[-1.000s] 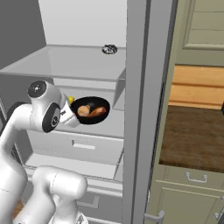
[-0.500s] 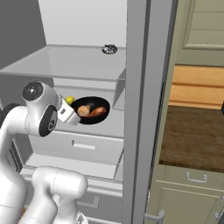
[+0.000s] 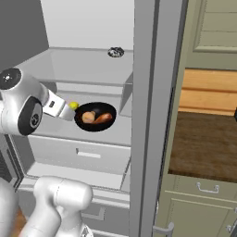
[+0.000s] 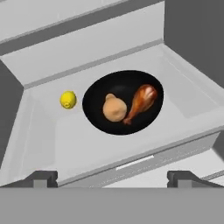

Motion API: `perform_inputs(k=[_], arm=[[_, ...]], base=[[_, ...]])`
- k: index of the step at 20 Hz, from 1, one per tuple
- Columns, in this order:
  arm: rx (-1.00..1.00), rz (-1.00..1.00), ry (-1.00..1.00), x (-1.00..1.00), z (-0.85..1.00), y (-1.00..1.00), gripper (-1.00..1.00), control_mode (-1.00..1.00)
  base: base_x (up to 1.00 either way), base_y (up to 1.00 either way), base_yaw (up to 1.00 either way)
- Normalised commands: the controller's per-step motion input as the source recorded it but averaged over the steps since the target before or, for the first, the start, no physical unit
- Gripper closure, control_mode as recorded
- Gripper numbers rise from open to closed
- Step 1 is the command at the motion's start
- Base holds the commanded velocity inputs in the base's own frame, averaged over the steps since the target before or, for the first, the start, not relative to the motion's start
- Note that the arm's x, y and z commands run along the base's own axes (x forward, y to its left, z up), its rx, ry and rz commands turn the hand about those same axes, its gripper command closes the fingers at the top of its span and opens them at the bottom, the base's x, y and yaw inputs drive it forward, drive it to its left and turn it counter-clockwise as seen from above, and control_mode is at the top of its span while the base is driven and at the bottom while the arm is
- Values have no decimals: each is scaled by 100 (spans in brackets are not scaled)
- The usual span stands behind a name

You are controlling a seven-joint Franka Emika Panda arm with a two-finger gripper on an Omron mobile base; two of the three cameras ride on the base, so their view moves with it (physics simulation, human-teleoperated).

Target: Pick the chicken drumstick and squash from their plates and place them in the bowl. Then put the bowl in the fridge.

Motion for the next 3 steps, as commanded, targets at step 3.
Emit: perform_inputs(k=[3], arm=[[-2, 13, -13, -53, 16, 1, -100, -100]], base=[[0, 0, 0]])
